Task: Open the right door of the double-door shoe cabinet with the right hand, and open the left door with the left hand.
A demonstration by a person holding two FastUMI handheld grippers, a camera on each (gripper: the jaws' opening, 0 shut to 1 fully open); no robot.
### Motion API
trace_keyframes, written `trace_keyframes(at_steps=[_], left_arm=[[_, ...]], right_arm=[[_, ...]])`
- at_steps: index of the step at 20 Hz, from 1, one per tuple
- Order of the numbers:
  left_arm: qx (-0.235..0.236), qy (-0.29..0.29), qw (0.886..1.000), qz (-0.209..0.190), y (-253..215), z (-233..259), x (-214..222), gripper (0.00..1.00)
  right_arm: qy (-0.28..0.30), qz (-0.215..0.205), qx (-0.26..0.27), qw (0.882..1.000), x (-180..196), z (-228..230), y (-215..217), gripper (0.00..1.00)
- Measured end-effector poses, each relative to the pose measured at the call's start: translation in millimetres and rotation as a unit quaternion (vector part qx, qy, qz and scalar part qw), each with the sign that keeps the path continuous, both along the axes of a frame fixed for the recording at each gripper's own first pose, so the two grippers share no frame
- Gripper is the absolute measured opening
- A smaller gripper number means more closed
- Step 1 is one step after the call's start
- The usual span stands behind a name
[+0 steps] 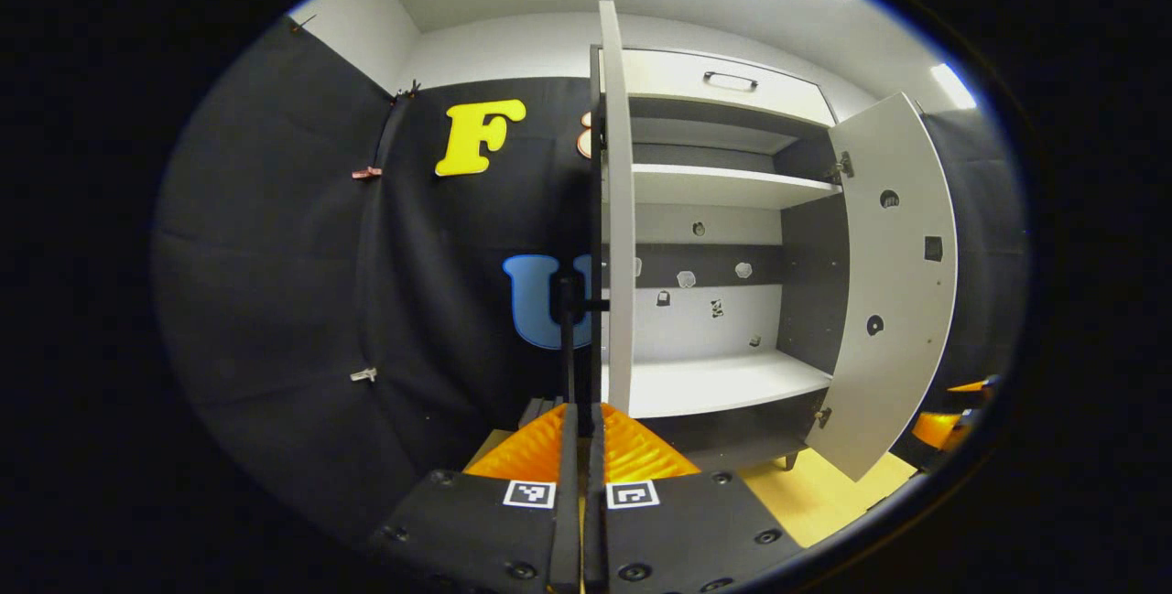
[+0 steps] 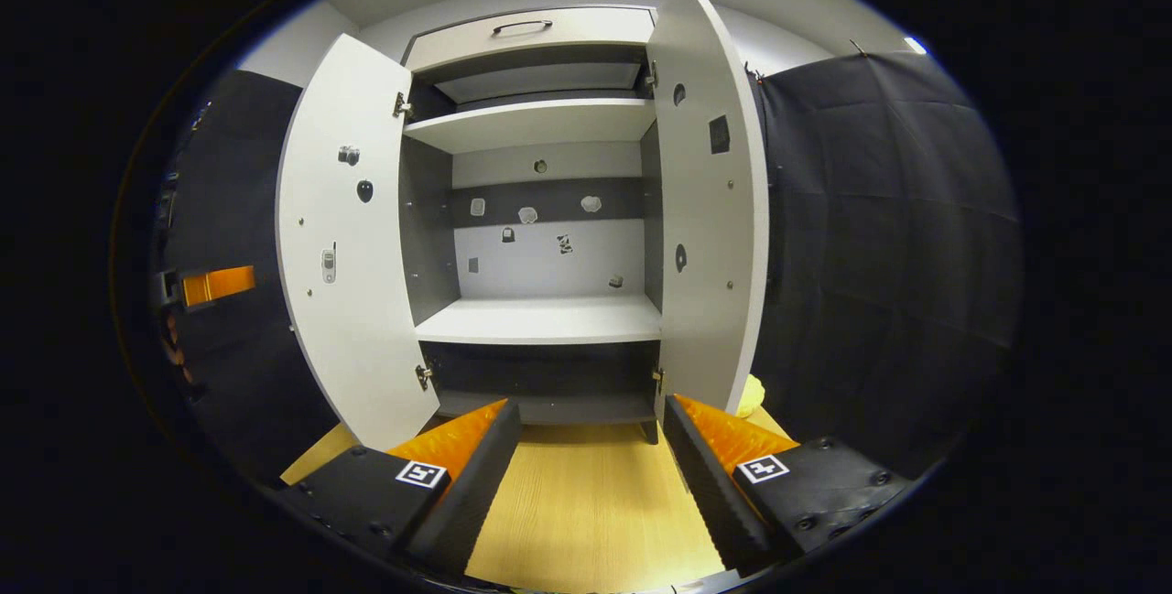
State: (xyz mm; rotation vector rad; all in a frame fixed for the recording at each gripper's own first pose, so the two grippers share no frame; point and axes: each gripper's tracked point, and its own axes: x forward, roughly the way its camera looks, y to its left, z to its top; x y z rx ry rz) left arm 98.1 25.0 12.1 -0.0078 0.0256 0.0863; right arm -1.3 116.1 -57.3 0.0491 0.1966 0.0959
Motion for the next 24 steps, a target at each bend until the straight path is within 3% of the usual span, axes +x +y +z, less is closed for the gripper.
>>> trace_keyframes(at_steps=[1,2,7,8,14,17,18,24], left_arm=[[0.006,0.004,1.0,0.005,-12,0,-11,0.02],[0.012,0.005,1.0,0.013,-24,-1,-20,0.05],[0.03,0.013,0.999,0.007,-108,-23,-45,0.85],[0.029,0.017,0.999,0.005,-123,-28,-51,0.94],[0.017,0.006,1.0,-0.002,-169,-29,-71,0.96],[0.011,-0.015,1.0,0.0,-167,-18,-75,1.0],[0.009,-0.02,1.0,0.001,-165,-17,-75,0.96],[0.007,-0.02,1.0,0.007,-145,-31,-73,0.96]], right_arm=[[0.002,0.001,0.001,1.0,-1,2,-9,0.99],[0.002,0.001,0.004,1.0,-4,4,-19,0.99],[-0.009,-0.001,0.026,1.0,-22,11,-64,0.99],[-0.006,0.002,0.029,1.0,-26,10,-71,0.99],[-0.046,0.013,0.022,0.999,-37,20,-100,0.99],[-0.048,0.014,0.028,0.998,-40,19,-101,1.0],[-0.044,0.017,0.024,0.999,-39,16,-99,0.99],[-0.036,0.037,0.007,0.999,-37,7,-70,0.99]])
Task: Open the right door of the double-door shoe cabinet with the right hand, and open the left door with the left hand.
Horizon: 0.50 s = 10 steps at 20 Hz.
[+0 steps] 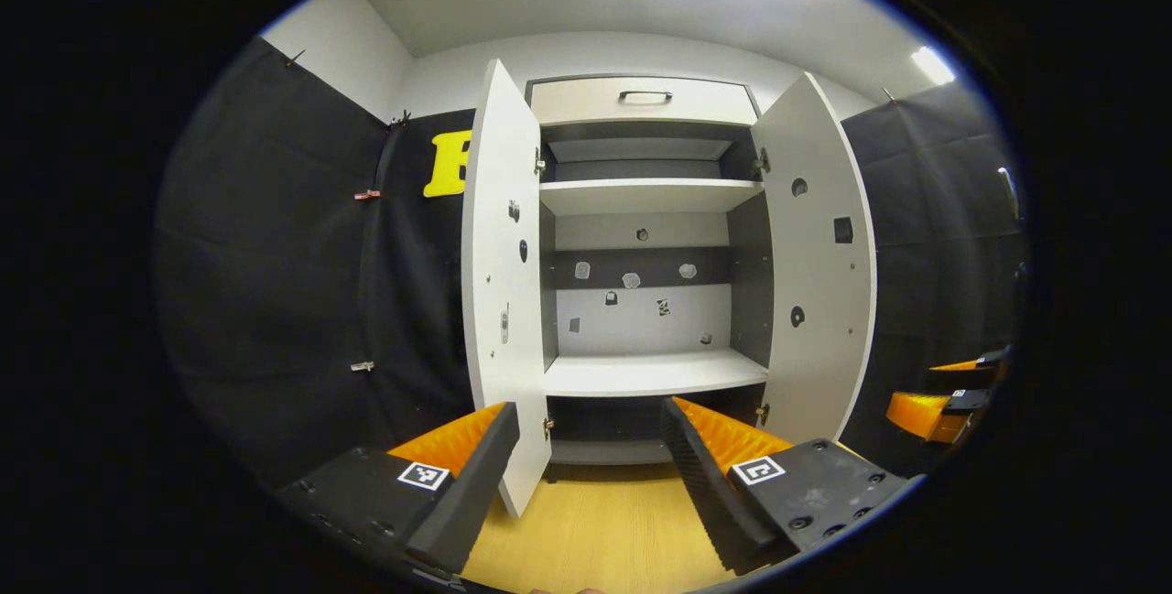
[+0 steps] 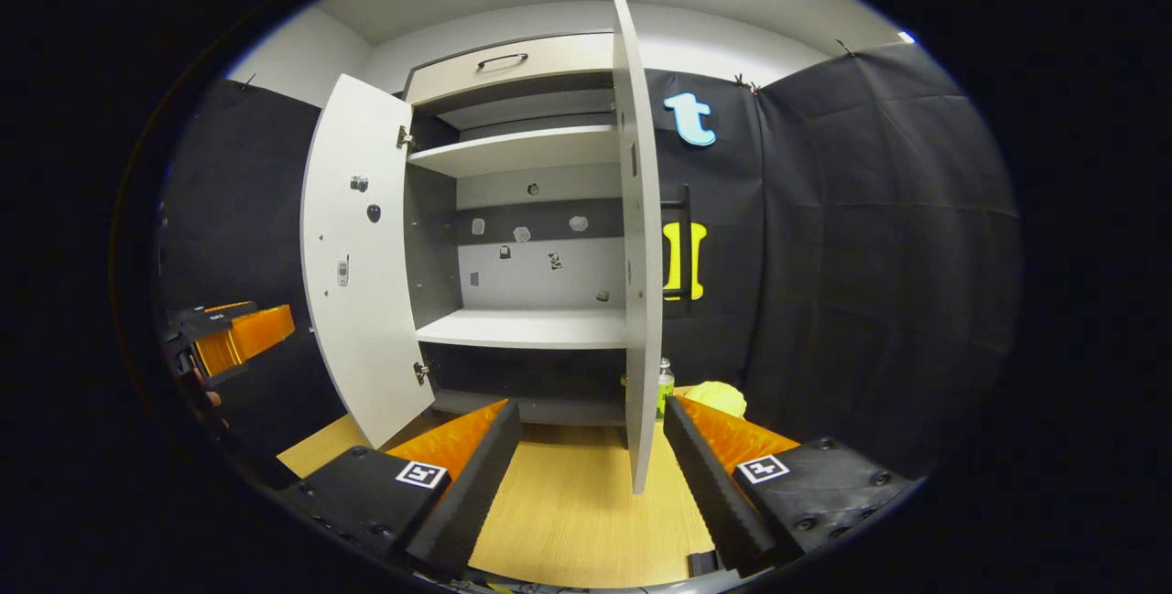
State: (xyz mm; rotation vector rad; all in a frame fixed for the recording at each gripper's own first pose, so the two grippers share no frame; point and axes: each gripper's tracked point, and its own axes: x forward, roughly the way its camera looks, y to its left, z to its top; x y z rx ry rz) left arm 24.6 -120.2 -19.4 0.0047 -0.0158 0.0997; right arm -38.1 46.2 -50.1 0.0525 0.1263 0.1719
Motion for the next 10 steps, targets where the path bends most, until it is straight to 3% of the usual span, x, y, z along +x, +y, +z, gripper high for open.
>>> trace_keyframes(at_steps=[10], left_arm=[[0.016,0.014,1.0,-0.007,20,-21,18,0.96]], right_arm=[[0.001,0.008,-0.006,1.0,11,-8,42,0.99]])
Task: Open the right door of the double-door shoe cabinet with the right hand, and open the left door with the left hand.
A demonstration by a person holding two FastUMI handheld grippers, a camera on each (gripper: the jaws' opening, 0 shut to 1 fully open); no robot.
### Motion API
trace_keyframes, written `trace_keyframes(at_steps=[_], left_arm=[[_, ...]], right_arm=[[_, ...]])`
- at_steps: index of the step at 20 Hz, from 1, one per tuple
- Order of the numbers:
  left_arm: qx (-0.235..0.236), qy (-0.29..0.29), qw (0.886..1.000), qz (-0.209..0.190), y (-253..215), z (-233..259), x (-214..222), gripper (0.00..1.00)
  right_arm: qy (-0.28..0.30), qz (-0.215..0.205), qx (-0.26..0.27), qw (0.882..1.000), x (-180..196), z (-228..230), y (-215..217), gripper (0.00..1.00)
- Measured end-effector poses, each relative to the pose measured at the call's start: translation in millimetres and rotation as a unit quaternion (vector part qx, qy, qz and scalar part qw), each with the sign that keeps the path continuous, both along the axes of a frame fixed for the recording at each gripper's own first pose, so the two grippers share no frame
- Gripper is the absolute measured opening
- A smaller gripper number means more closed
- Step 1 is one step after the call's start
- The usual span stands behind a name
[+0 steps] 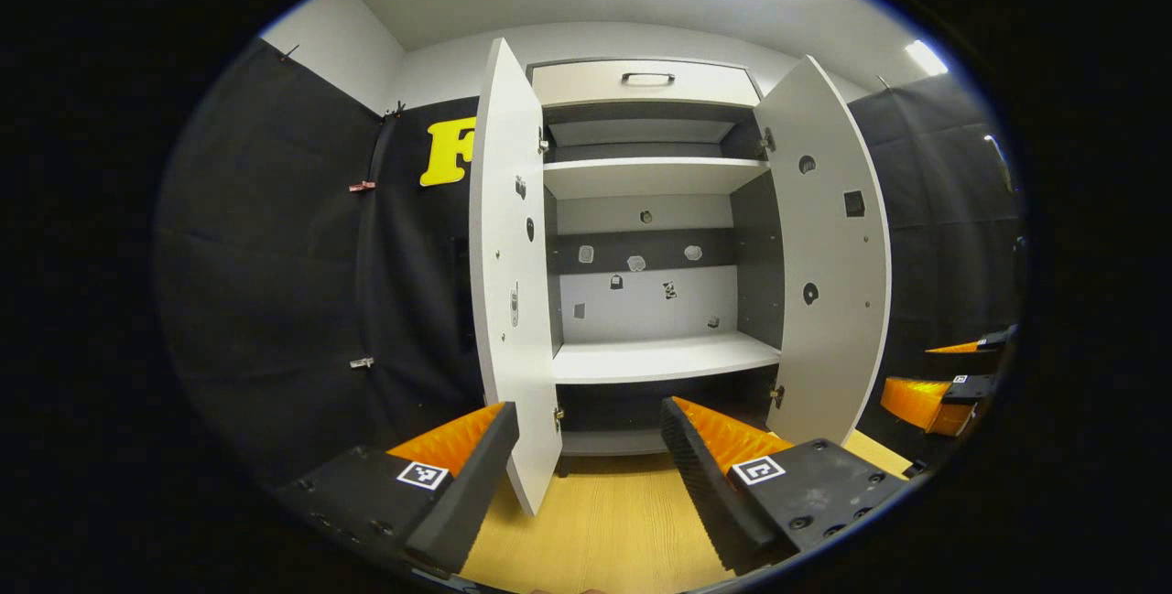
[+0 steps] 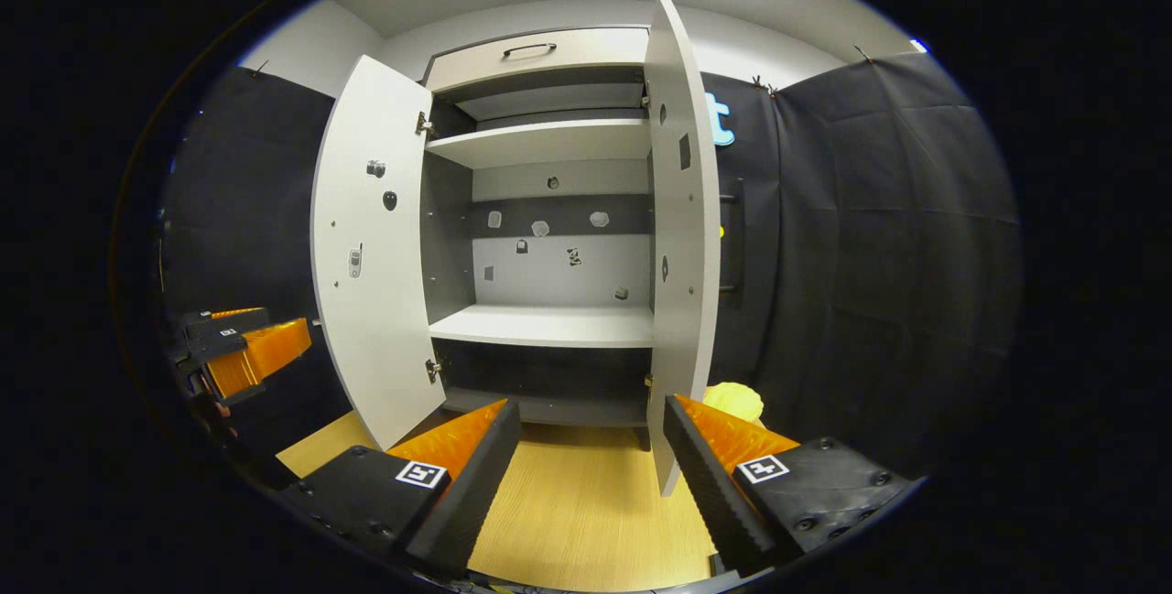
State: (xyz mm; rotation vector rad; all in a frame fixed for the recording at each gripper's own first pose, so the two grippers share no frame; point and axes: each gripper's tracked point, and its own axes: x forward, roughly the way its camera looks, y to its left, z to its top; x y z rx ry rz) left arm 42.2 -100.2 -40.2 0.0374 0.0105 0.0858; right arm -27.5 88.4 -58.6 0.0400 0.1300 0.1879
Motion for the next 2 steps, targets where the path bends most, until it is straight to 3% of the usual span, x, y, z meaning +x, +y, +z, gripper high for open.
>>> trace_keyframes(at_steps=[2], left_arm=[[0.007,0.003,1.0,0.003,2.0,-5.7,3.3,0.96]], right_arm=[[0.003,0.002,0.003,1.0,2.8,-4.0,8.1,0.99]])
